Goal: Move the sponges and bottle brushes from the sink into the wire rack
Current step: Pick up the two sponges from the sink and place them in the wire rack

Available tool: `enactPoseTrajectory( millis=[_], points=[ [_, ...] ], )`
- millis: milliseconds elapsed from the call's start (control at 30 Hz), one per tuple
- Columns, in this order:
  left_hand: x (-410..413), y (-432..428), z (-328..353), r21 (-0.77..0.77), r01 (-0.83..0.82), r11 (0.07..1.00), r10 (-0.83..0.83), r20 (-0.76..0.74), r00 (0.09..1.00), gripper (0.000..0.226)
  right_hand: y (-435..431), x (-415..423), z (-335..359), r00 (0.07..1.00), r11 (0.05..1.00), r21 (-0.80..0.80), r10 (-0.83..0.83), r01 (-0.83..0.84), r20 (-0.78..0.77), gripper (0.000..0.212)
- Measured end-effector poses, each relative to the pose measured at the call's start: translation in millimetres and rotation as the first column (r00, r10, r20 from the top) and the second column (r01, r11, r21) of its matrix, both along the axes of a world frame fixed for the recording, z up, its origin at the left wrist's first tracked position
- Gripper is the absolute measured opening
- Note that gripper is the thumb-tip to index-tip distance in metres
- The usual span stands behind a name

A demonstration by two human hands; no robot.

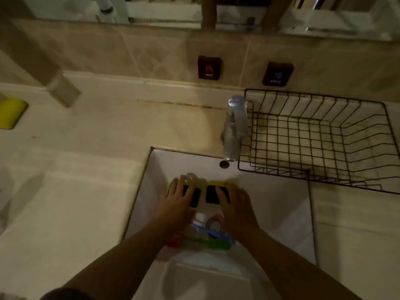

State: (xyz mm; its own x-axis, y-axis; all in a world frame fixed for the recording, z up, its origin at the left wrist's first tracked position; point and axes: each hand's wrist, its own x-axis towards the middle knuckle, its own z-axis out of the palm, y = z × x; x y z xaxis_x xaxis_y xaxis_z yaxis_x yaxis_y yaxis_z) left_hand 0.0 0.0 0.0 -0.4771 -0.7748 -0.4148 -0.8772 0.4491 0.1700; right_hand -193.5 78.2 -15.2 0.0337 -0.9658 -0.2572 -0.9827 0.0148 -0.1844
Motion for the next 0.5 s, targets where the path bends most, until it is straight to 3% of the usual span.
enactPoseTrajectory(
  millis=[133, 233, 500],
  points=[
    [-3, -10, -15, 0.006, -0.026, 1.000, 0.026, 0.034, 0.999, 0.091, -11, 4, -12, 0.999, 0.999, -0.023, -0.049, 0.049, -0.024, 0.092],
    [-5, -9, -30, 0.050, -0.063, 0.997, 0.064, -0.033, 0.997, 0.087, -8, 7, -26, 0.999, 1.000, -0.011, -0.027, 0.027, -0.022, 0.092],
    [-5, -16, -48, 0.021, -0.102, 0.995, 0.103, -0.036, 0.994, 0.080, 0, 11, -46, 0.992, 0.994, 0.037, -0.101, 0.099, 0.070, 0.073]
  ],
)
